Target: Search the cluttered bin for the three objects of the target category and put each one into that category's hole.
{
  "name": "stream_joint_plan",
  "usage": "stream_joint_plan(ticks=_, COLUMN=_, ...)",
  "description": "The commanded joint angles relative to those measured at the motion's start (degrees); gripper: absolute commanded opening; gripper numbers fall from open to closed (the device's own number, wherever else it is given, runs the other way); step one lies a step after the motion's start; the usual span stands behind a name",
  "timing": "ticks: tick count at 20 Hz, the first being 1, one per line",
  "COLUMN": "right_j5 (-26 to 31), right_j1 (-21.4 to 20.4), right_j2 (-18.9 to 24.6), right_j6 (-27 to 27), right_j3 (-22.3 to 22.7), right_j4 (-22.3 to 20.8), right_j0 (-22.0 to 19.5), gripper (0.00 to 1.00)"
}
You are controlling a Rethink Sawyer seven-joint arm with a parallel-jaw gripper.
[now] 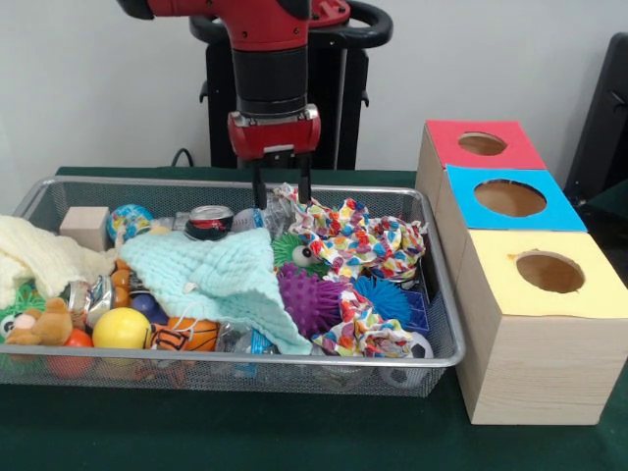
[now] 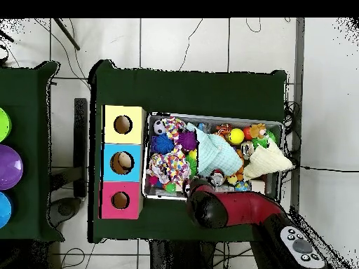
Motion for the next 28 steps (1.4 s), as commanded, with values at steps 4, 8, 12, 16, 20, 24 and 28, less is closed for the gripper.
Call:
stream_joint_plan(ticks=4, right_j5=1.2, right_j1=1.9, right_j2=0.0, right_j6=3.4, right_j3=-0.7, right_j4=-2.2, right_j0=-1.8, gripper=1.00)
stream_joint_plan(ticks=8, right_j5=-1.6, right_j1=3.1, right_j2=-2.9, right_j6=5.4, right_j3=-0.2, right_j4=-3.1, right_j0=-0.8, gripper=1.00)
stream_joint_plan(ticks=12, right_j5=-4.9, right_j1=4.3, right_j2=-5.0, right_j6=6.7, right_j3=0.4, right_j4=-4.0, right_j0=0.5, gripper=1.00)
stream_joint_plan(ticks=16, right_j5=-7.3, right_j1=4.5, right_j2=-6.9, right_j6=7.7, right_j3=1.4, right_j4=-3.9, right_j0=2.2, gripper=1.00)
stream_joint_plan(ticks=20, right_j5=-8.6, right_j1=4.8, right_j2=-8.0, right_j6=7.5, right_j3=1.5, right_j4=-3.6, right_j0=3.1, gripper=1.00)
stream_joint_plan(ticks=24, right_j5=-13.0, right_j1=7.2, right_j2=-10.1, right_j6=7.8, right_j3=1.2, right_j4=-4.0, right_j0=4.1, gripper=1.00)
stream_joint_plan(ticks=28, right_j5=-18.0, right_j1=10.3, right_j2=-12.3, right_j6=8.4, right_j3=0.5, right_j4=-3.8, right_j0=5.8, gripper=1.00)
